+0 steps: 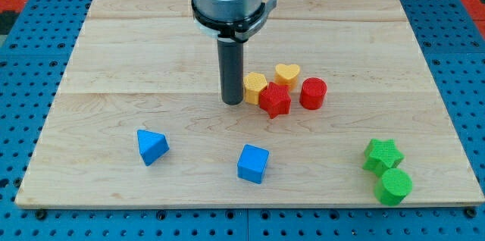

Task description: Move red star to yellow heart

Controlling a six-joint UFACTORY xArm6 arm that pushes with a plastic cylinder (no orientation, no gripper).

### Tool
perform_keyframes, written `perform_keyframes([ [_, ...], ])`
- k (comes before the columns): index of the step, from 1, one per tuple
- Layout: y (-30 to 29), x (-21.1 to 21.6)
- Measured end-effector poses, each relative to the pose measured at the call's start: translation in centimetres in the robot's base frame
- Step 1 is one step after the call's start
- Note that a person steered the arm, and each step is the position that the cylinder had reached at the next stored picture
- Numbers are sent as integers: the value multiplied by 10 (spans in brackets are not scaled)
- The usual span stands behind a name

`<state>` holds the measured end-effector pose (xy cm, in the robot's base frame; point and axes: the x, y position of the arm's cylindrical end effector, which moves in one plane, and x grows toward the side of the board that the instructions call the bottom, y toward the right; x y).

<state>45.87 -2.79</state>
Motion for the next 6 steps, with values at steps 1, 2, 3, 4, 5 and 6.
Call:
perform_keyframes([
  [1,-52,6],
  [2,16,48],
  [3,67,40],
  [4,99,14],
  [5,75,20],
  [6,50,33],
])
